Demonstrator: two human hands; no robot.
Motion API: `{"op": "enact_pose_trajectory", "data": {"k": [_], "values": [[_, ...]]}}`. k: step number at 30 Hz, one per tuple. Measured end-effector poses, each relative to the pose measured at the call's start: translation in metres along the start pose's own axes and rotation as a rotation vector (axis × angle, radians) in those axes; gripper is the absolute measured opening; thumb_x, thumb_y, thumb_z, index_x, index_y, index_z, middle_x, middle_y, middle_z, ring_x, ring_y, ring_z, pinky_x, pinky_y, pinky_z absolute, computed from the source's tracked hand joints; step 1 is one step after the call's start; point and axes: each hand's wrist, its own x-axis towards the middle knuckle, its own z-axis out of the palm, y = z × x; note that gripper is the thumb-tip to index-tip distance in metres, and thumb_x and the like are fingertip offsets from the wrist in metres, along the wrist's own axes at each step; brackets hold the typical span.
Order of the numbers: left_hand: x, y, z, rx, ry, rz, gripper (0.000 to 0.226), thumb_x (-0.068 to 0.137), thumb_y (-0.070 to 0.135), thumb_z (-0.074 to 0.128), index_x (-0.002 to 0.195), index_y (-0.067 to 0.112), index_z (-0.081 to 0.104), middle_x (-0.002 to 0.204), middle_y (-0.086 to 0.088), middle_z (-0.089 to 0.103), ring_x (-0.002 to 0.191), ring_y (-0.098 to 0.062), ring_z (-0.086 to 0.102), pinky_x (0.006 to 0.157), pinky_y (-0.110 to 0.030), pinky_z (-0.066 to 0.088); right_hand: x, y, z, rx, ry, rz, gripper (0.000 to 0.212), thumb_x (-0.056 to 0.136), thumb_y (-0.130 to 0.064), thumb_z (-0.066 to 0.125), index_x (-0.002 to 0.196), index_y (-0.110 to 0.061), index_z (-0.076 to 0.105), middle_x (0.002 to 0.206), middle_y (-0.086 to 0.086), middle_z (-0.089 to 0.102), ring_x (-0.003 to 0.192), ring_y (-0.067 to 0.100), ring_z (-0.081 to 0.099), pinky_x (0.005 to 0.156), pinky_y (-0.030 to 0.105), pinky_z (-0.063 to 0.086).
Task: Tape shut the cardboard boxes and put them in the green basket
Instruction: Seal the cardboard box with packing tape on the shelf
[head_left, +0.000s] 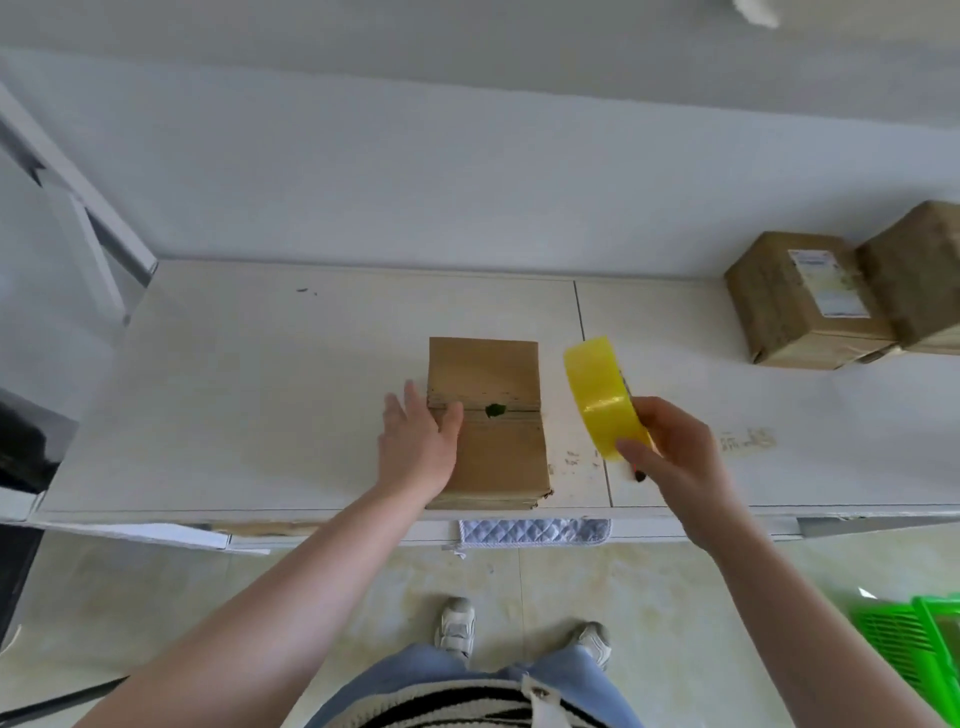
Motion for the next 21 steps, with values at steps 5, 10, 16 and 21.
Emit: {"op": "enact_pose_trajectory", "data": {"k": [5,10,16,21], "values": [[-0.025,0.054,-0.028,-0.284,-0.273,0.487,0.08,0.088,0.072,0.029,0.151,0.023,0.034,0.155,0.004,0.036,0.137,0.006,0.029,0.114,-0.017,0.021,-0.022,-0.027,0.004,0.066,-0.173,-0.102,0.027,0.076,-0.019,0.064,0.102,-0.025,0.068,0.087,-0.002,0.067,0.078,0.014,0.058,0.073,0.024,0.045],[-0.049,0.064,-0.043,-0.308,-0.061,0.643,0.059,0.089,0.053,0.056,0.133,0.015,0.058,0.128,0.003,0.06,0.116,-0.011,0.061,0.101,-0.038,0.049,-0.012,-0.047,0.027,-0.076,-0.15,-0.154,0.027,0.075,-0.015,0.063,0.102,-0.016,0.066,0.087,-0.003,0.065,0.081,0.02,0.056,0.076,0.033,0.043],[-0.06,0.055,-0.047,-0.347,0.277,0.745,0.026,0.081,0.022,0.079,0.103,0.012,0.07,0.107,0.002,0.068,0.099,-0.013,0.067,0.088,-0.033,0.056,-0.008,-0.064,0.043,-0.231,-0.104,-0.225,0.031,0.074,-0.018,0.062,0.103,-0.029,0.062,0.088,-0.019,0.06,0.084,-0.002,0.053,0.073,0.008,0.038],[-0.058,0.056,-0.05,-0.611,0.157,0.359,0.013,0.074,0.013,0.083,0.076,0.018,0.071,0.087,0.01,0.074,0.085,0.0,0.068,0.078,-0.022,0.054,-0.008,-0.069,0.048,-0.33,-0.097,-0.366,0.032,0.073,-0.007,0.065,0.102,-0.019,0.062,0.088,-0.006,0.061,0.107,-0.005,0.046,0.092,-0.005,0.023]]}}
